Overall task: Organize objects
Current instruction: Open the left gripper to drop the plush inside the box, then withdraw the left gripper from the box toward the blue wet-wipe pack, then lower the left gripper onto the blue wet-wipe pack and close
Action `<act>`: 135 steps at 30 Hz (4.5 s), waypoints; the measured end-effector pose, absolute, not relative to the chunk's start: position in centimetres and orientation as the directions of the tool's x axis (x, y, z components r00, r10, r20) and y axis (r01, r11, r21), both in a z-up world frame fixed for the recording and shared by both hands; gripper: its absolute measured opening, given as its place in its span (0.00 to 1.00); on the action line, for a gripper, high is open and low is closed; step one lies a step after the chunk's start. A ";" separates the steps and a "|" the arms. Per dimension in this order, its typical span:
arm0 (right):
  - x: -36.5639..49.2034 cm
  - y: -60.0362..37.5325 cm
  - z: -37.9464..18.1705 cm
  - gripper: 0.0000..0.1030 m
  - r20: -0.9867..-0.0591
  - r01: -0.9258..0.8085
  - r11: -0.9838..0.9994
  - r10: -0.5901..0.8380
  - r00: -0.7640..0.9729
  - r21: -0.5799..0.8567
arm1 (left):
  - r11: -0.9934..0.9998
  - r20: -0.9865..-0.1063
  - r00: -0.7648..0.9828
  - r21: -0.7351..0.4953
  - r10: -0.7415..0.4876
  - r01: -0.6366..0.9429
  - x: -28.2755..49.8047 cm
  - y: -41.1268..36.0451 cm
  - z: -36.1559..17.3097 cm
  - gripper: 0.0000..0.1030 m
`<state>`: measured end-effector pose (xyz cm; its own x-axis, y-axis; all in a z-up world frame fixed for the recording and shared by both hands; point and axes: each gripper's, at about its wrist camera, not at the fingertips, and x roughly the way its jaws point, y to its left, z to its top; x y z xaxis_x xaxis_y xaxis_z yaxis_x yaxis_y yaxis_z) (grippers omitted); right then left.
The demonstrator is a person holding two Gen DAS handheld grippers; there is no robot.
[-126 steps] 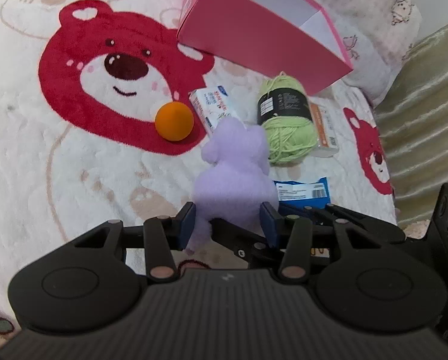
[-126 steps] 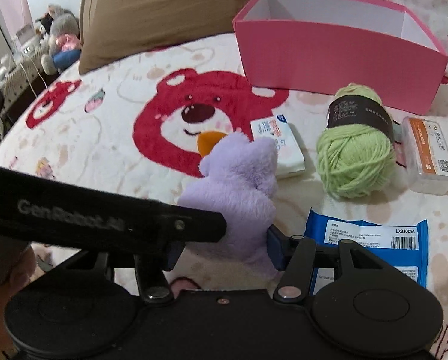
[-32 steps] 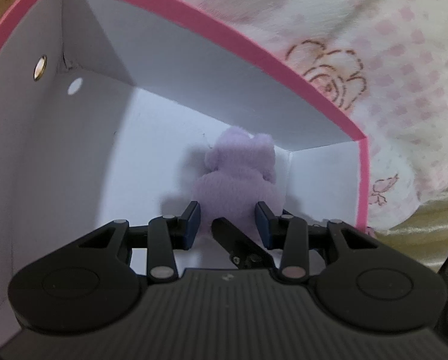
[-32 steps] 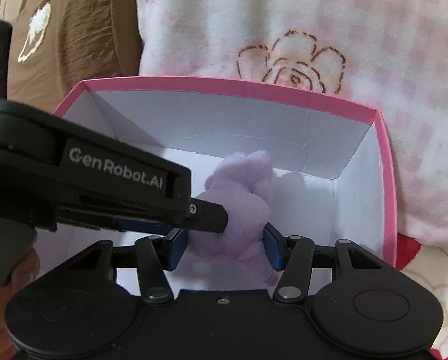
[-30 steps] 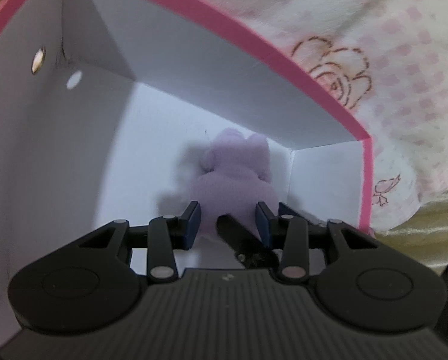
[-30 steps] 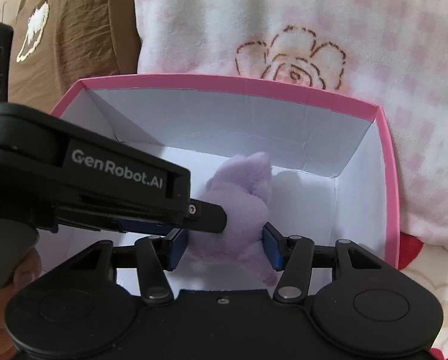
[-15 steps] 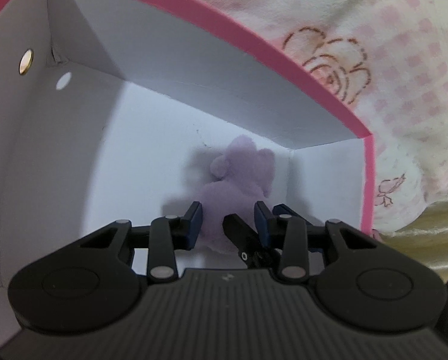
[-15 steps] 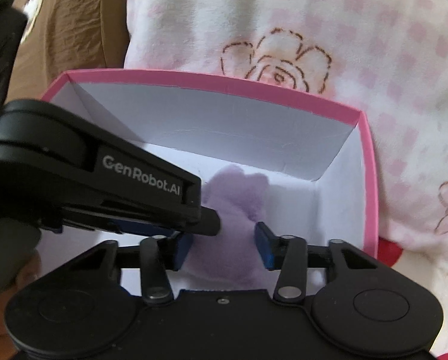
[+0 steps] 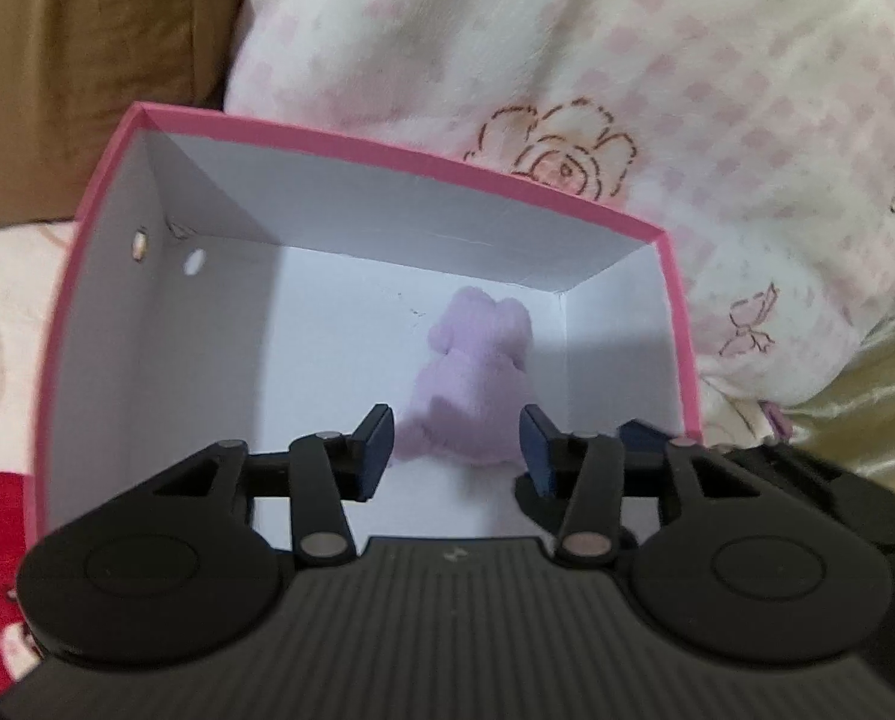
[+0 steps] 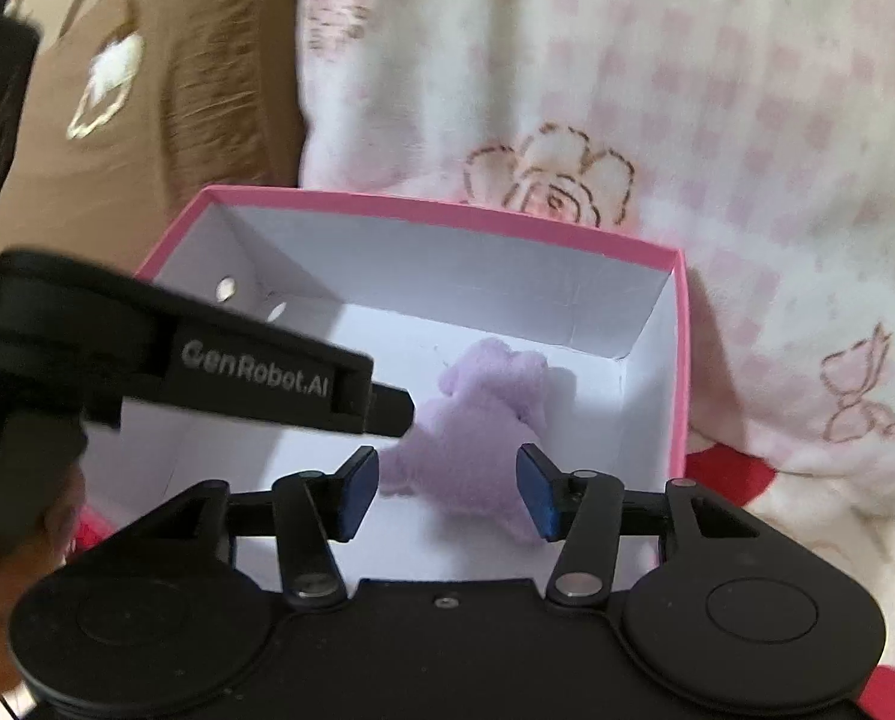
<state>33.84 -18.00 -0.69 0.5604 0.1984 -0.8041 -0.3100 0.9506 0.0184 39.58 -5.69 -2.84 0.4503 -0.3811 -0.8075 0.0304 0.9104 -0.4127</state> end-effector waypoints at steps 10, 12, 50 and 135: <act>30.7 -19.8 3.0 0.61 -0.784 -0.304 0.951 0.227 0.578 0.051 | 0.939 -0.827 0.460 -0.342 -0.322 0.042 34.6 -4.1 1.8 0.62; 30.1 -19.8 3.4 0.65 -0.782 -0.303 0.951 0.238 0.576 0.066 | 0.945 -0.830 0.465 -0.325 -0.308 0.045 33.6 -3.9 2.5 0.64; 15.9 -21.5 9.2 0.95 -0.803 -0.396 0.918 0.249 0.542 0.018 | 0.963 -0.854 0.458 -0.160 -0.245 0.217 19.0 -3.9 9.6 0.98; 14.0 -25.0 -9.2 0.51 -0.920 0.013 0.925 0.378 0.101 0.381 | 0.901 -0.790 0.438 -0.412 -0.428 0.137 8.1 -4.5 -11.7 0.63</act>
